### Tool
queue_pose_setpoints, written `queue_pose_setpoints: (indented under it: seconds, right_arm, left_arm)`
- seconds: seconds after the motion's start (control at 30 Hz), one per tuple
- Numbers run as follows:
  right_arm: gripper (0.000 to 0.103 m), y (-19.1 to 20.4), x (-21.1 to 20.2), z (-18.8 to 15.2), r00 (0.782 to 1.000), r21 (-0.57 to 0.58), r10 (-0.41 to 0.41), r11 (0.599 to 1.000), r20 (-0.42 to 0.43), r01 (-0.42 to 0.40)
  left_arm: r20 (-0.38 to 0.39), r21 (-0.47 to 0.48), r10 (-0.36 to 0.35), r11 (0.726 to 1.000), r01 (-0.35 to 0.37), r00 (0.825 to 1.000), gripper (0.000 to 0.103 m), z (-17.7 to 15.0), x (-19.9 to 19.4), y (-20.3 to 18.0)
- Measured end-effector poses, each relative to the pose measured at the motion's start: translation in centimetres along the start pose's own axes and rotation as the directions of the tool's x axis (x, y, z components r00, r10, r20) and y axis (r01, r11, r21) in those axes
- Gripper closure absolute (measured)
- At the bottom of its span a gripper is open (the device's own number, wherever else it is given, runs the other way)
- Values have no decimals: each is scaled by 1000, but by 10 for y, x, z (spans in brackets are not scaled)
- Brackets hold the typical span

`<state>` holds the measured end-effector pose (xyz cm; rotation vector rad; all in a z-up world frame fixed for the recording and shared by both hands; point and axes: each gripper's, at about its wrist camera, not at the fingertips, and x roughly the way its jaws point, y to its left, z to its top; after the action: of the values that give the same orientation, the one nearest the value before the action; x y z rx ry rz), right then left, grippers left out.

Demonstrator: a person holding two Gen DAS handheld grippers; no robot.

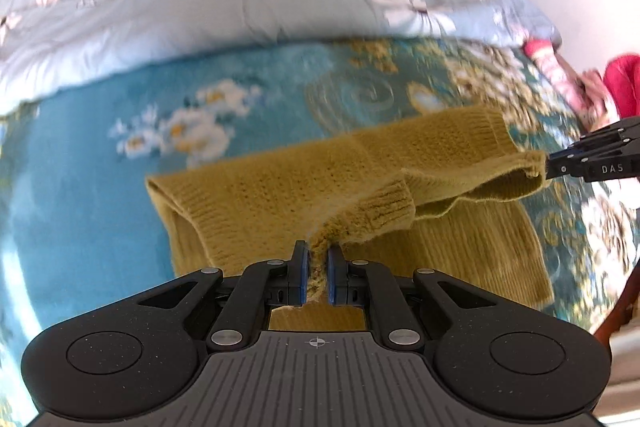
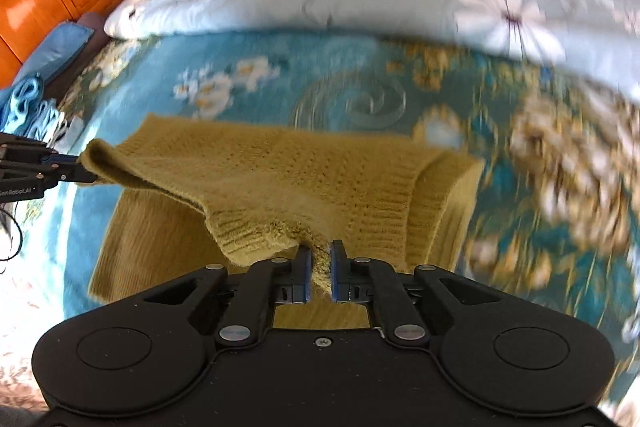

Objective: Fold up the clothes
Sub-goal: 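Lift the shoulders with both grippers and fold them over toward the hem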

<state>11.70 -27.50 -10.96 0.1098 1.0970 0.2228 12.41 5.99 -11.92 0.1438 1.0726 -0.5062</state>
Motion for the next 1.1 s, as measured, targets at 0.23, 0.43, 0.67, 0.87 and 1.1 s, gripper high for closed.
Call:
queue_pose_setpoints:
  seconds: [0.23, 0.43, 0.67, 0.87, 1.1]
  right_arm:
    - [95, 18, 1, -55, 997, 21, 6, 1000, -71, -5]
    - [95, 27, 18, -79, 990, 21, 0, 1000, -140, 3]
    - [93, 27, 28, -85, 988, 40, -14, 999, -155, 21]
    - [83, 26, 24, -88, 987, 39, -20, 999, -158, 26]
    - [56, 16, 4, -97, 993, 106, -44, 993, -106, 55]
  left_arm:
    - [-80, -31, 14, 999, -16, 997, 96, -59, 9, -9]
    - [-125, -56, 28, 998, -35, 992, 96, -82, 19, -10]
    - [-149, -85, 37, 995, -50, 988, 93, -89, 23, -12]
    - [-157, -148, 27, 988, -50, 987, 67, -98, 12, -7]
    - [-65, -280, 46, 958, -62, 997, 33, -91, -14, 13]
